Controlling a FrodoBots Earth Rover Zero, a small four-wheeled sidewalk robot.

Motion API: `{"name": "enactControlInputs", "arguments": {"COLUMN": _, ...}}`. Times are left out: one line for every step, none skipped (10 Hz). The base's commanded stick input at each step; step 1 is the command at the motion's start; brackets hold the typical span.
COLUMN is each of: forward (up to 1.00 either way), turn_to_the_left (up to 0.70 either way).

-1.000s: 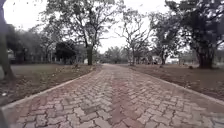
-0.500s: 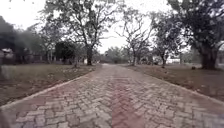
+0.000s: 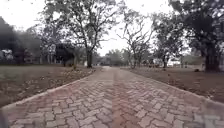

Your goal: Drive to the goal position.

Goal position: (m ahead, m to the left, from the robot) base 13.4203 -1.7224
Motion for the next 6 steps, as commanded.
{"name": "enactControlInputs", "arguments": {"forward": 0.7, "turn_to_the_left": 0.0}}
{"name": "enactControlInputs", "arguments": {"forward": 0.7, "turn_to_the_left": 0.0}}
{"name": "enactControlInputs", "arguments": {"forward": 0.7, "turn_to_the_left": 0.0}}
{"name": "enactControlInputs", "arguments": {"forward": 0.7, "turn_to_the_left": 0.0}}
{"name": "enactControlInputs", "arguments": {"forward": 0.7, "turn_to_the_left": 0.0}}
{"name": "enactControlInputs", "arguments": {"forward": 0.7, "turn_to_the_left": 0.0}}
